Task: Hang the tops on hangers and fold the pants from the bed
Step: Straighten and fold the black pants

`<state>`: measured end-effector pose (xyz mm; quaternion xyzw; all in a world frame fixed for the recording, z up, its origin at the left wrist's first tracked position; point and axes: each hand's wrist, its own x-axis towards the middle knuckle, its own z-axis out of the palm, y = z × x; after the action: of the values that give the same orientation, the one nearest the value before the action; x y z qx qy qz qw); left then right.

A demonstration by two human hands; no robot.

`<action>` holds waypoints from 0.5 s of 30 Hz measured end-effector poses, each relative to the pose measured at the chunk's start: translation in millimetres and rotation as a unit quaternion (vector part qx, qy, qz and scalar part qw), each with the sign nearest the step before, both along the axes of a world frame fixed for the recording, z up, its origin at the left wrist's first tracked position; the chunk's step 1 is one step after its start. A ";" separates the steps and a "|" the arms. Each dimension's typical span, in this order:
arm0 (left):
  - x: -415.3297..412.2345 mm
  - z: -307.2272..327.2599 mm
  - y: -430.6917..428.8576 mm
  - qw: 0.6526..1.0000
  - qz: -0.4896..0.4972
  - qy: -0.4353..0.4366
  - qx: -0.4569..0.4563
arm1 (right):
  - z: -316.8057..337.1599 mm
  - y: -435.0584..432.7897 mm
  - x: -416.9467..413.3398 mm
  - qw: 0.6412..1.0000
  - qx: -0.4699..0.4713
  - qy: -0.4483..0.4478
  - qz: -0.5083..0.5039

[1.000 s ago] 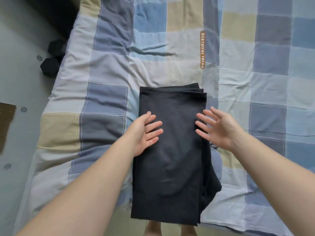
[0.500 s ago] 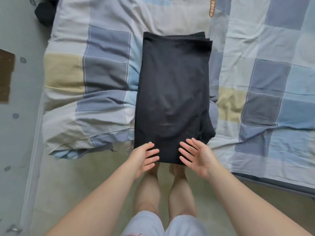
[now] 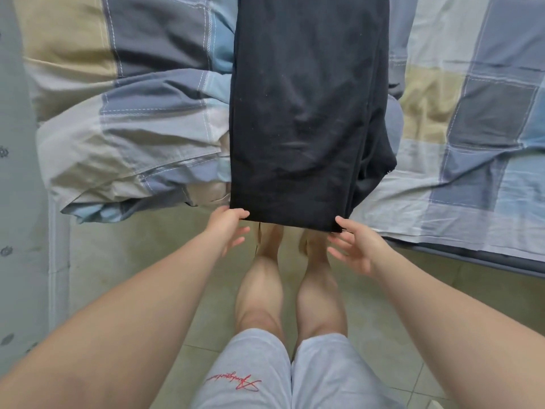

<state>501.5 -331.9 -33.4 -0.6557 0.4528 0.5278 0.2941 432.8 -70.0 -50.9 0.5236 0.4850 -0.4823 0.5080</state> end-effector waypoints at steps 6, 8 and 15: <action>1.2 13.2 -3.2 1.000 -0.012 0.006 -0.008 | 14.7 0.5 -2.3 1.000 0.009 -0.006 0.023; 4.4 18.8 -2.9 1.000 -0.028 0.012 -0.002 | 21.9 2.1 -2.4 1.000 0.003 0.007 0.024; 13.0 52.6 2.6 0.999 -0.033 0.033 -0.026 | 68.1 3.9 -16.1 0.999 -0.007 0.043 -0.025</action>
<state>514.5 -329.3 19.2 -0.6302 0.4968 0.5273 0.2791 416.7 -66.1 17.1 0.5105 0.4898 -0.5205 0.4780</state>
